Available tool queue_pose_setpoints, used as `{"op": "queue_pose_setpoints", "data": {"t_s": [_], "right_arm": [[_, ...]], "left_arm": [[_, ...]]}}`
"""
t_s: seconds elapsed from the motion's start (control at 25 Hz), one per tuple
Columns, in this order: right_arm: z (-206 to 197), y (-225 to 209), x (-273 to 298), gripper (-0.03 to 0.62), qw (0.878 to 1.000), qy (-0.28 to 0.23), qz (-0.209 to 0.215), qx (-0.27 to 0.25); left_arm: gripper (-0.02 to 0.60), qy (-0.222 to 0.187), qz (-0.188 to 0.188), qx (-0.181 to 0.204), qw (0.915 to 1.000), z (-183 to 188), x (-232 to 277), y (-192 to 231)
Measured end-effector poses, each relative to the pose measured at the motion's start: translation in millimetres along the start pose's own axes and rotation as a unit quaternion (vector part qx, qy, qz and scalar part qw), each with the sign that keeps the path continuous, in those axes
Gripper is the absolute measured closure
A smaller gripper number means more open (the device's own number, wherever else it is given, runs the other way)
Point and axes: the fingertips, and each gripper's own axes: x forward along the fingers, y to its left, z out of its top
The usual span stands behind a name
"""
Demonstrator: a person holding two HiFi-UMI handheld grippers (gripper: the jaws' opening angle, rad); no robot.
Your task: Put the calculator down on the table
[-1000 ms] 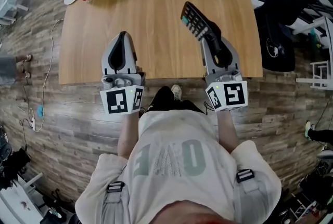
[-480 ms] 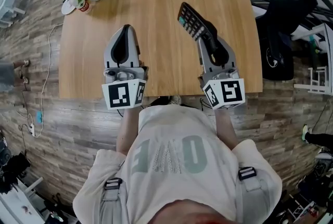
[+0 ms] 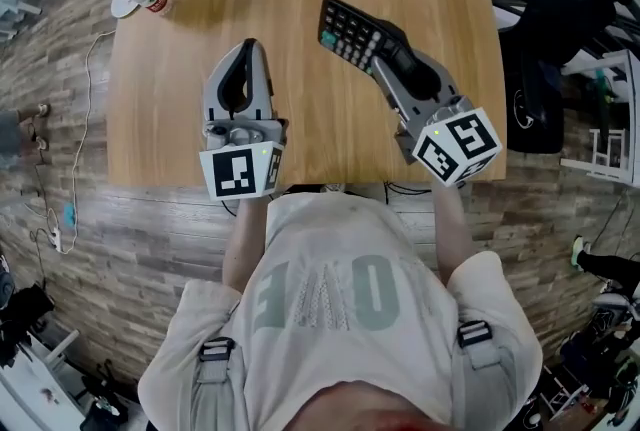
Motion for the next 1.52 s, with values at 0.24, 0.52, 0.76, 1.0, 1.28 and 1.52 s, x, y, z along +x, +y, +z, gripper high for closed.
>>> {"op": "queue_pose_setpoints", "data": {"t_s": [0.24,0.52,0.76,1.0,1.28,1.52], "right_arm": [[-15,-4,26,0.479,0.989,0.109,0.096,0.025],[-49,4,61,0.479,0.943,0.252,0.217,0.006],[-90,11,89,0.479,0.873,0.377,0.31,0.0],[-133,6,103,0.479,0.778,0.496,0.386,0.014],[-202,19,91,0.479,0.641,0.624,0.446,0.012],[-252,32,86,0.479,0.559,0.68,0.474,0.002]], "left_arm": [[0.574,0.015,0.008,0.009,0.9998,-12,4,7],[0.574,0.044,0.02,0.012,0.9988,-32,0,11],[0.574,0.064,0.019,0.034,0.9972,-52,0,16],[0.574,0.082,0.032,0.038,0.9954,-74,15,28],[0.574,0.122,0.033,0.032,0.9915,-102,18,26],[0.574,0.149,0.031,0.032,0.9879,-125,22,35]]}}
